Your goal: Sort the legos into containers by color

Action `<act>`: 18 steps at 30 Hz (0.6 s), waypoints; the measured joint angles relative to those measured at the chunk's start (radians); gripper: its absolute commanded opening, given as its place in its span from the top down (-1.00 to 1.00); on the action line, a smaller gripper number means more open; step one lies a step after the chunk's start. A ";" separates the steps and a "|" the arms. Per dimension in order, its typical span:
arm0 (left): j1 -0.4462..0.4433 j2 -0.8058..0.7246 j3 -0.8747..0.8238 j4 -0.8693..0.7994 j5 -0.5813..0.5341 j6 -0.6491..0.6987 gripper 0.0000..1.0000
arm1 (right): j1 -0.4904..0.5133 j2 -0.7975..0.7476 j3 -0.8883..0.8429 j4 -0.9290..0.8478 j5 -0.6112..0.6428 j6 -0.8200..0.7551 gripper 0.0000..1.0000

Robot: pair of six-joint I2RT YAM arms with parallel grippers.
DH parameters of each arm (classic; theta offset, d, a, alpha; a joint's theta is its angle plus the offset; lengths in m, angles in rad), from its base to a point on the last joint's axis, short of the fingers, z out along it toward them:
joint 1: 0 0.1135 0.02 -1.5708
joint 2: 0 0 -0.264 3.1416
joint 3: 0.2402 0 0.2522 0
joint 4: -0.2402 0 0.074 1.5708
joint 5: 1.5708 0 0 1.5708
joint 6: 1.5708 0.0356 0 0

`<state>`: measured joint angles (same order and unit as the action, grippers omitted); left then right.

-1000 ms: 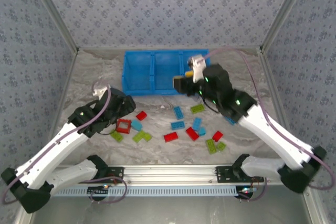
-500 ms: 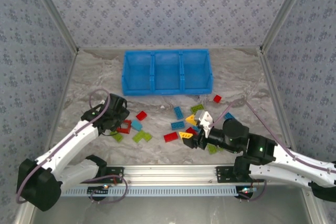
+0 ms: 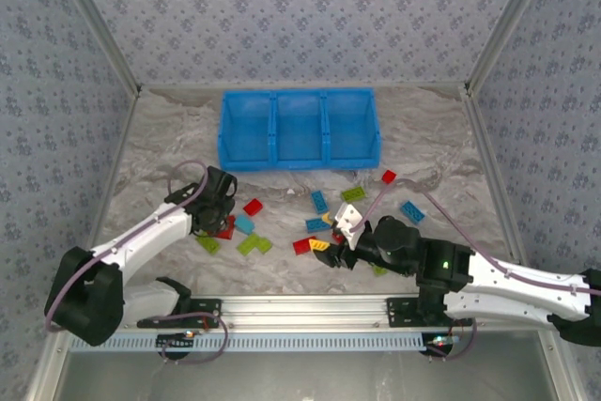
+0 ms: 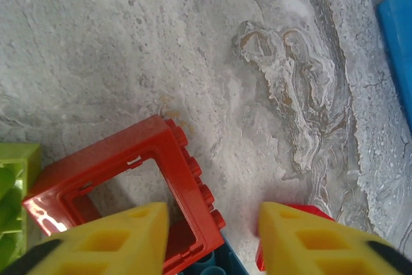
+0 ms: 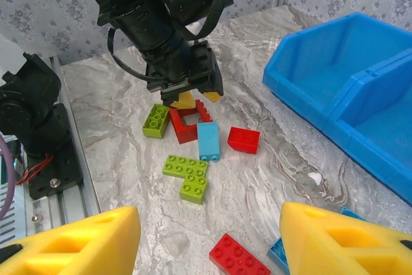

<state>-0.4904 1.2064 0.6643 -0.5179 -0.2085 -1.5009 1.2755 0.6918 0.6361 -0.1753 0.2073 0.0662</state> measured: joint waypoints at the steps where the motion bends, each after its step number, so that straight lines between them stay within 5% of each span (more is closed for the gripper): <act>1: 0.000 0.004 0.000 0.002 0.000 -0.009 0.29 | 0.001 0.000 0.000 0.000 0.006 0.000 -0.22; 10: 0.000 0.026 -0.031 0.009 -0.001 -0.061 0.34 | 0.002 0.000 0.000 -0.001 0.051 0.000 -0.21; 18: 0.000 0.080 -0.035 0.082 -0.006 -0.091 0.79 | 0.002 0.001 0.000 -0.001 0.068 0.004 -0.20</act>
<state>-0.4908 1.2869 0.6292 -0.4362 -0.2142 -1.5917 1.2770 0.6926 0.6361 -0.1761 0.2756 0.0704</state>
